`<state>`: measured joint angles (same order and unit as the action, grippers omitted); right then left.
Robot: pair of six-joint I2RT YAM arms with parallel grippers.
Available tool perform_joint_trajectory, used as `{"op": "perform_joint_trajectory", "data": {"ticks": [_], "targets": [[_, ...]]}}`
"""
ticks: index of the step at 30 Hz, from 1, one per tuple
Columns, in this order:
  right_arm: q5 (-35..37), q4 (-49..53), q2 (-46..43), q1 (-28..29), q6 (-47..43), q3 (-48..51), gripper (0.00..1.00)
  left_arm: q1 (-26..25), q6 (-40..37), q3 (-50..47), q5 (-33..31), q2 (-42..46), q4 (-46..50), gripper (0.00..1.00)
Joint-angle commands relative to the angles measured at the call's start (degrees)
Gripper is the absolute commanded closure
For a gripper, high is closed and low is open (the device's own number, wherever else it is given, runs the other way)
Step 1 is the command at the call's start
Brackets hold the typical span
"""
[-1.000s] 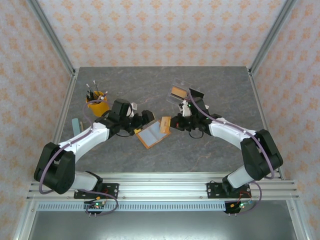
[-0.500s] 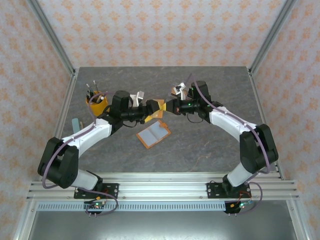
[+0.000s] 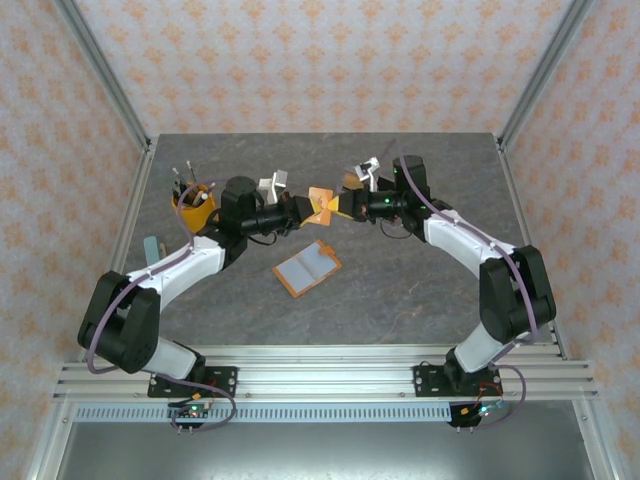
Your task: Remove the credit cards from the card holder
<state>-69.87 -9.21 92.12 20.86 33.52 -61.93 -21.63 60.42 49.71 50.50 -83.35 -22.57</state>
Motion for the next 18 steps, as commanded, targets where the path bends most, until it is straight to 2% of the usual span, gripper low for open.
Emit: {"op": "perform_joint_trajectory", "data": {"ticks": [1,5,7,13,18], "targets": [[-0.64,-10.72,0.17,0.42,7.65,0.19,0.90,-0.78,1.22,-0.01,0.20,-0.23,-8.28,0.98],[2.05,-24.55,0.56,0.52,21.95,3.48,0.70,-1.22,3.29,-0.18,-2.54,0.28,-10.68,1.00],[4.32,-30.52,0.43,0.61,27.96,5.83,0.64,-1.64,3.96,-0.15,-4.30,0.71,-10.79,1.00],[8.13,-45.42,1.57,1.34,41.05,10.64,0.69,-2.23,5.87,-0.95,-8.75,1.48,-11.08,1.00],[8.96,-48.96,1.76,1.87,44.05,12.57,0.73,-2.28,6.15,-1.94,-11.18,2.73,-10.39,1.00]]}}
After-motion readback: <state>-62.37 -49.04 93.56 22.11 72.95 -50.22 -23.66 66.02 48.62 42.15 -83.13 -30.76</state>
